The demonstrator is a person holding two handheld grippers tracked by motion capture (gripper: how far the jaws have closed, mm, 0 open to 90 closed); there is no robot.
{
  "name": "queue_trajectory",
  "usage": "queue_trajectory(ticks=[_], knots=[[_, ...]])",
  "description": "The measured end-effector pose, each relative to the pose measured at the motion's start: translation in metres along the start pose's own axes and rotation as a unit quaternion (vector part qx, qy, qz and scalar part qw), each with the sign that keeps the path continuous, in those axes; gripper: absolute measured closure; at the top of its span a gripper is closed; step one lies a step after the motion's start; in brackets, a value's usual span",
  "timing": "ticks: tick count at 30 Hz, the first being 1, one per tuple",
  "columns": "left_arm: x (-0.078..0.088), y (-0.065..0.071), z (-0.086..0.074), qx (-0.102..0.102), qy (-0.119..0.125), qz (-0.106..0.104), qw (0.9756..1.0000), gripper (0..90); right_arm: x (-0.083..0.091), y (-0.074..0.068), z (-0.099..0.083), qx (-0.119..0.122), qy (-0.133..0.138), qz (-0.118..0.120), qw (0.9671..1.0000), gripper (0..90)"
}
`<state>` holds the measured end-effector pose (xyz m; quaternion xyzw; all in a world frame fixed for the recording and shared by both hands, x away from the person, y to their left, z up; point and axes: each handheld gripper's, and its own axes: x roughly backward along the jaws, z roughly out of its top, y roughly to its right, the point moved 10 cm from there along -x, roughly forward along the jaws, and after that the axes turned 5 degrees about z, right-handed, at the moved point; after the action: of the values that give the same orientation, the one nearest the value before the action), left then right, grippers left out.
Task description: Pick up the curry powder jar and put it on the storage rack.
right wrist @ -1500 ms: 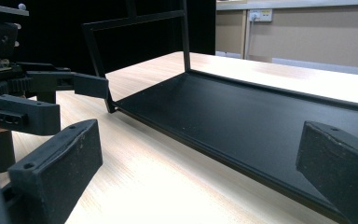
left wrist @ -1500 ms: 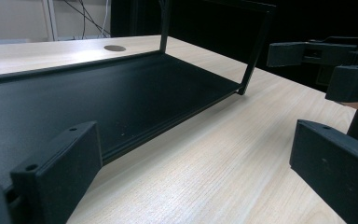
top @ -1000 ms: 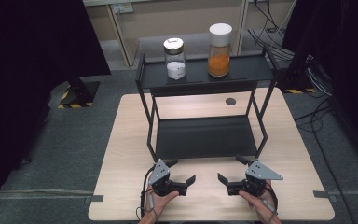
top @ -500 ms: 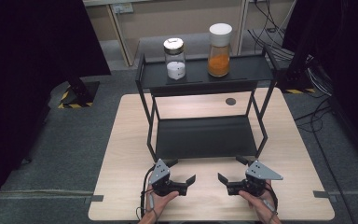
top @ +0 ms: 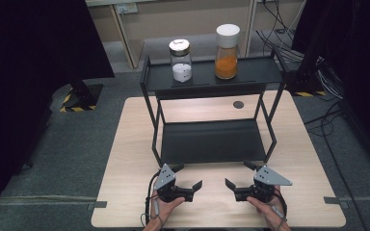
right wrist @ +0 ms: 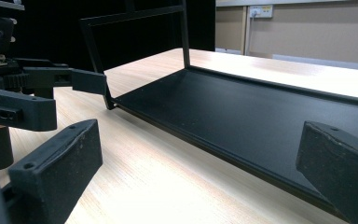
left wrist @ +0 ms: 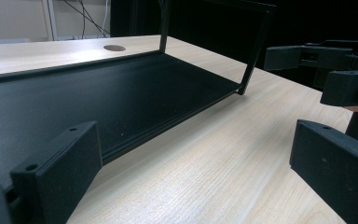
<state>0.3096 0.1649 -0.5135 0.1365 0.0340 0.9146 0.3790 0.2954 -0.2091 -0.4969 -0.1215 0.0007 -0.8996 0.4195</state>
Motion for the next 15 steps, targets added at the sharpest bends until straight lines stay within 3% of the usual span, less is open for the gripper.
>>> queue_trajectory(ticks=[15], knots=[[0.0000,0.0001,0.0000,0.000,0.000,-0.001,1.0000,1.7,-0.0009,0.0004,-0.0012,-0.001,-0.003,0.000,1.0000,0.5]])
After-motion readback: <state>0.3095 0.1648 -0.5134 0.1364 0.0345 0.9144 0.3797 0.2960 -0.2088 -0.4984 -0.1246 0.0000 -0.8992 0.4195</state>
